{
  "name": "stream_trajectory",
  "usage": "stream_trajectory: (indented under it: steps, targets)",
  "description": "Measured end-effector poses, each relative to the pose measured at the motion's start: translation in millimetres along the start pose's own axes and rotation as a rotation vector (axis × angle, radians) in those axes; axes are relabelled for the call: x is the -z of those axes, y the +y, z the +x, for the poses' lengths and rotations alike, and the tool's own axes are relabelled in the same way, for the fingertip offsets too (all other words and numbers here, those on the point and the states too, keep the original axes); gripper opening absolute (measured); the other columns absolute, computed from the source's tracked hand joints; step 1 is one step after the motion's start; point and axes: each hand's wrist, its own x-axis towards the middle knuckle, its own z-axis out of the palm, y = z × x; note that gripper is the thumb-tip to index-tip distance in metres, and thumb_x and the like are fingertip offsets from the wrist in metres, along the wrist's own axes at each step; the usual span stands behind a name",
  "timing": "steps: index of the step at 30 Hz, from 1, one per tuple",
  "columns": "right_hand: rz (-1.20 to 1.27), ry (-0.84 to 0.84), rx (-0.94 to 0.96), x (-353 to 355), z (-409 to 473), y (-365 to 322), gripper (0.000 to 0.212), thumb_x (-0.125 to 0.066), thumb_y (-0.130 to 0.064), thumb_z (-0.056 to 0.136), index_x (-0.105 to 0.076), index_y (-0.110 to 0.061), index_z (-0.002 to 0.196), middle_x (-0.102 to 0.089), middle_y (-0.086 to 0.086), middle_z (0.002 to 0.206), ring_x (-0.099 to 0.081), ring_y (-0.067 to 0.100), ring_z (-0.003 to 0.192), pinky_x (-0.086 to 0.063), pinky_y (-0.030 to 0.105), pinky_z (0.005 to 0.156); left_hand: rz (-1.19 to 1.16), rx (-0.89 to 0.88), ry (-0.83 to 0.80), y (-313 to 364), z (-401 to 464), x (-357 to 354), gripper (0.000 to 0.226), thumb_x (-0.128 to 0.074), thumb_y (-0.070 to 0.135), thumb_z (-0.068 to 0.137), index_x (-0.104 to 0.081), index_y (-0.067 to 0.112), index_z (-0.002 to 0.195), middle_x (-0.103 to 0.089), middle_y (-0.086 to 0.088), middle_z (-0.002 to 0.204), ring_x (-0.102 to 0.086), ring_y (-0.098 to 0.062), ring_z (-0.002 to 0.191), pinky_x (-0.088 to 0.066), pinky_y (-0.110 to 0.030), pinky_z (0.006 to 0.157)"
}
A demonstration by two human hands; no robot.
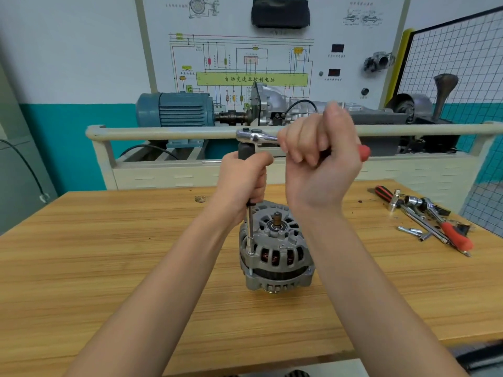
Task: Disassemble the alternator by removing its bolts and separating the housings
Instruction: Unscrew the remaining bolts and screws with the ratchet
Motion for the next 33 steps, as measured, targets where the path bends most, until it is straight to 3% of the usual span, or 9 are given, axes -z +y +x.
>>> stream_trajectory:
  steps: [5,8,12,15,21,24,28,30,33]
  targets:
    - [-0.283,-0.167,0.239,-9.7,-12.3,5.8,0.033,-0.048,-0.006,0.086,-0.039,-0.019,0.057,-0.034,-0.007,0.049,-0.029,0.011,0.044,-0.024,0.029,0.050,0.047,-0.067,0.165,-3.6,-2.5,-5.3,0.034,-0.056,0.002,0.086,-0.037,0.016,0.061,-0.034,-0.003,0.048,-0.027,-0.015,0.043,-0.024,-0.019,0.041]
    - [0.013,-0.096,0.013,3.8,6.6,-1.1,0.047,-0.042,-0.004,0.088,-0.041,-0.019,0.044,-0.029,-0.006,0.037,-0.025,0.010,0.035,-0.023,0.025,0.045,0.029,-0.048,0.051,-4.1,-1.3,0.8,0.041,-0.055,-0.003,0.084,-0.031,0.018,0.058,-0.026,0.006,0.042,-0.019,-0.011,0.035,-0.020,-0.017,0.038]
    - [0.497,0.268,-0.468,34.5,37.7,0.7,0.053,-0.039,-0.013,0.093,-0.034,-0.017,0.041,-0.023,-0.005,0.034,-0.022,0.011,0.031,-0.023,0.022,0.039,0.022,-0.012,-0.247,1.2,0.3,9.7,0.038,-0.062,0.003,0.082,-0.042,0.014,0.052,-0.035,0.001,0.042,-0.030,-0.014,0.036,-0.030,-0.020,0.041]
    - [0.712,0.444,-0.587,49.5,49.2,9.2,0.053,-0.038,-0.015,0.096,-0.029,-0.017,0.044,-0.022,-0.006,0.034,-0.022,0.011,0.028,-0.022,0.019,0.036,-0.025,0.052,-0.368,2.2,1.2,7.2,0.040,-0.061,0.007,0.081,-0.043,0.017,0.046,-0.034,0.002,0.039,-0.030,-0.013,0.033,-0.028,-0.020,0.040]
    - [0.519,0.373,-0.377,39.7,32.5,-0.9,0.050,-0.040,-0.012,0.091,-0.035,-0.017,0.042,-0.024,-0.005,0.036,-0.023,0.011,0.033,-0.024,0.021,0.039,-0.039,0.086,-0.250,-5.5,1.2,1.1,0.054,-0.045,0.004,0.091,-0.027,0.022,0.044,-0.020,0.007,0.036,-0.014,-0.008,0.029,-0.012,-0.016,0.038]
    - [0.130,0.144,-0.125,19.1,10.5,-4.9,0.051,-0.039,-0.010,0.095,-0.040,-0.017,0.044,-0.029,-0.005,0.038,-0.026,0.012,0.038,-0.028,0.028,0.047,0.002,0.024,-0.059,-8.4,0.2,-4.3,0.047,-0.049,0.002,0.089,-0.026,0.020,0.053,-0.022,0.008,0.039,-0.015,-0.009,0.032,-0.016,-0.014,0.038]
    - [-0.375,-0.124,0.286,-7.3,-15.9,3.1,0.027,-0.048,-0.007,0.088,-0.043,-0.021,0.065,-0.039,-0.005,0.055,-0.032,0.015,0.045,-0.027,0.031,0.051,0.085,-0.054,0.178,-11.6,-0.9,-11.5,0.029,-0.059,0.007,0.086,-0.040,0.013,0.065,-0.034,-0.006,0.052,-0.027,-0.017,0.045,-0.025,-0.018,0.040]
    - [-0.345,-0.131,0.276,-7.8,-16.3,3.2,0.031,-0.048,-0.005,0.086,-0.039,-0.020,0.060,-0.035,-0.005,0.052,-0.030,0.014,0.045,-0.026,0.030,0.051,0.084,-0.093,0.243,-13.9,-1.6,-11.2,0.029,-0.061,0.007,0.084,-0.040,0.013,0.065,-0.031,-0.007,0.059,-0.025,-0.018,0.052,-0.024,-0.025,0.045]
    - [-0.034,-0.055,0.052,2.7,0.9,-4.3,0.043,-0.042,-0.002,0.089,-0.037,-0.017,0.049,-0.026,-0.003,0.038,-0.024,0.012,0.037,-0.023,0.026,0.047,0.054,-0.074,0.155,-14.6,-1.3,-3.4,0.041,-0.060,0.003,0.082,-0.032,0.018,0.055,-0.027,0.003,0.044,-0.021,-0.013,0.038,-0.022,-0.019,0.040]
